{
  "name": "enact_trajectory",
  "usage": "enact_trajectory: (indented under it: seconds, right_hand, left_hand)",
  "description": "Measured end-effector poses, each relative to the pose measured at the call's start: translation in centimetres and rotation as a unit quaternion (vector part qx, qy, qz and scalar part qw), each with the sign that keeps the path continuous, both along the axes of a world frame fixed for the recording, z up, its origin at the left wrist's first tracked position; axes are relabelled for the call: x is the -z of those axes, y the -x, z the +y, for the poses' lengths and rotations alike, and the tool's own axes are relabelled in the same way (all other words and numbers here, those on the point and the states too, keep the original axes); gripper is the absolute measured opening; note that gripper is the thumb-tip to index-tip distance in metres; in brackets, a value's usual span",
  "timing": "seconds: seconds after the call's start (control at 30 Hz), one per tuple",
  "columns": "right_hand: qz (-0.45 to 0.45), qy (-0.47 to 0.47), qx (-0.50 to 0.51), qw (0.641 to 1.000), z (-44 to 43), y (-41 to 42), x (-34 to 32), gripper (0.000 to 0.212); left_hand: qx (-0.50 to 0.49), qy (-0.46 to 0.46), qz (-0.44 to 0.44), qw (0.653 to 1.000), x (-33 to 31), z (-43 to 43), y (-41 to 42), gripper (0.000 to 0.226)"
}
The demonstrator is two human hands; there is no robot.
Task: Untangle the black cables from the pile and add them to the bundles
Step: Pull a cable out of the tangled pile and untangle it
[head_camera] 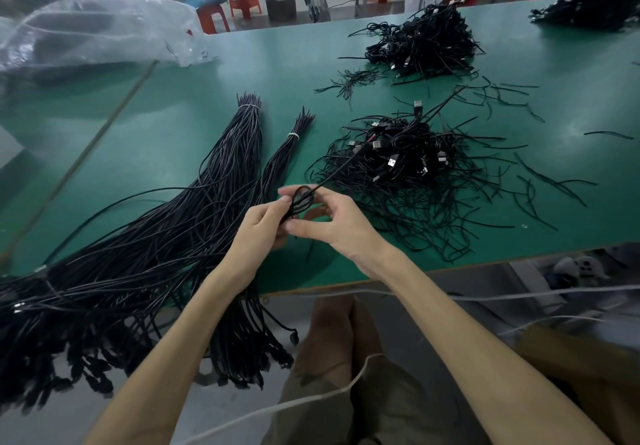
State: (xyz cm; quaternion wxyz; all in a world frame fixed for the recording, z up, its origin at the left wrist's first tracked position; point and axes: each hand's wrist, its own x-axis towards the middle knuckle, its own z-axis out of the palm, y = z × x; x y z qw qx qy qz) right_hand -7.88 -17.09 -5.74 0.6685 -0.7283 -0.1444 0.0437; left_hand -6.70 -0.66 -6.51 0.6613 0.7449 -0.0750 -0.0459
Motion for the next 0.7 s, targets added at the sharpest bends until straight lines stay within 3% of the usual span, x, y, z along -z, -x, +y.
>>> enact_trajectory:
  seconds: [0.3, 0.43, 0.7]
  right_hand:
    - [-0.045, 0.119, 0.105, 0.986, 0.2, 0.2, 1.2, 0.032]
    - [-0.056, 0.115, 0.122, 0.984, 0.6, 0.3, 0.9, 0.012]
    - [-0.092, 0.119, 0.181, 0.972, 1.6, 1.2, 1.4, 0.011]
  left_hand:
    - [0.003, 0.004, 0.012, 1.0, 0.0, 0.2, 0.1, 0.039]
    - [0.003, 0.01, 0.016, 1.0, 0.2, 0.3, 0.0, 0.047]
    - [0.013, -0.008, 0.002, 1.0, 0.1, 0.3, -0.1, 0.053]
